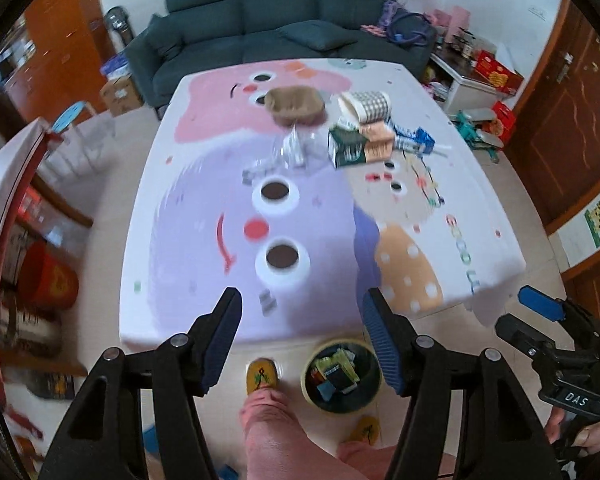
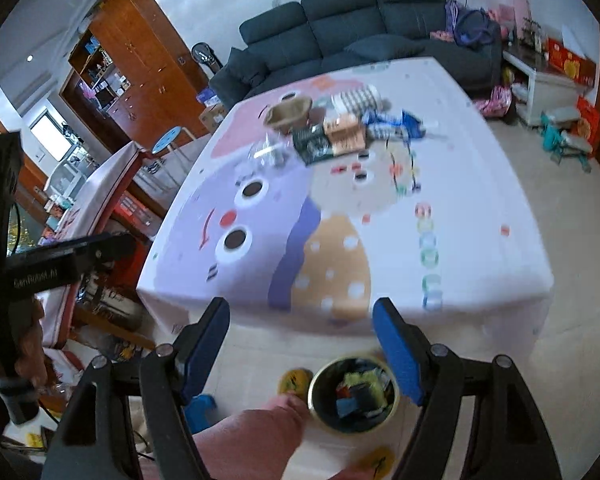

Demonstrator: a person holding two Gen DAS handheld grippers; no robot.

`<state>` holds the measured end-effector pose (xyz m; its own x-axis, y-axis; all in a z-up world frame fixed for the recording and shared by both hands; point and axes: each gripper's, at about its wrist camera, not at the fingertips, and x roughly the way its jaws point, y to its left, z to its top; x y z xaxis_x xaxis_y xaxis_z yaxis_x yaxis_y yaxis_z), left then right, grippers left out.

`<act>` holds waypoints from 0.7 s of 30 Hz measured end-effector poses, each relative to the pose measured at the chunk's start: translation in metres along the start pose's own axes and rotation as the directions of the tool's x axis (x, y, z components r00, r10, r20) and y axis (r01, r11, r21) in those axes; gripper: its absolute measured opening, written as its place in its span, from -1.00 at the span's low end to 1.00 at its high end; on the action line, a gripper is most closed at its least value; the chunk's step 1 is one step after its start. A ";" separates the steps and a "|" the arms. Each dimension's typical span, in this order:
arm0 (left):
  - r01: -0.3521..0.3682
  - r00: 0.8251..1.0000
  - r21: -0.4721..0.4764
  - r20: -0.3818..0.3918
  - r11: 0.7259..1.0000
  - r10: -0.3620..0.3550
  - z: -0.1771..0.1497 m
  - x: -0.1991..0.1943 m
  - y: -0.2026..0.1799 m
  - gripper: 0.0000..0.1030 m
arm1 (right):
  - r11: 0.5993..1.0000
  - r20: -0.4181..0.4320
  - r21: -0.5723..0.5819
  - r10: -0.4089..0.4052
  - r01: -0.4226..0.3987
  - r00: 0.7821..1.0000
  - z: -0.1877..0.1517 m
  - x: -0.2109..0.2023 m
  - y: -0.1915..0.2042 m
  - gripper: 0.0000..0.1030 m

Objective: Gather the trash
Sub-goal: 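Move both open tools back up to the remaining trash on the table, then grasp the clear plastic bottle with the left tool while the right tool grasps the brown milk carton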

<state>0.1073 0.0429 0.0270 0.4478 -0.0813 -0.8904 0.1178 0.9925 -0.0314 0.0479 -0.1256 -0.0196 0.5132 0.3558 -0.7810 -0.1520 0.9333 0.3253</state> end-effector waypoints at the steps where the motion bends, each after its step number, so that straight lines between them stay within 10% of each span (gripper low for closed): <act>1: 0.010 1.000 0.019 -0.003 1.000 -0.010 0.016 0.009 0.007 0.19 | 1.000 0.009 0.002 -0.013 0.013 1.000 0.008 0.004 0.001 0.45; 9: 0.139 0.990 0.201 -0.067 0.970 -0.128 0.112 0.076 0.039 0.19 | 0.973 0.054 0.206 -0.115 0.102 0.992 0.072 0.049 0.008 0.45; 21: 0.352 0.920 0.371 -0.307 0.859 -0.244 0.194 0.208 0.040 0.19 | 0.800 -0.002 0.571 -0.224 0.185 0.975 0.129 0.130 0.002 0.45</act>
<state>0.3771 0.0476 -0.0716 0.1114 -0.2896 -0.9507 0.5878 0.7905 -0.1719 0.2238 -0.0839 -0.0518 0.5327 0.1380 -0.8350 0.4554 0.7849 0.4202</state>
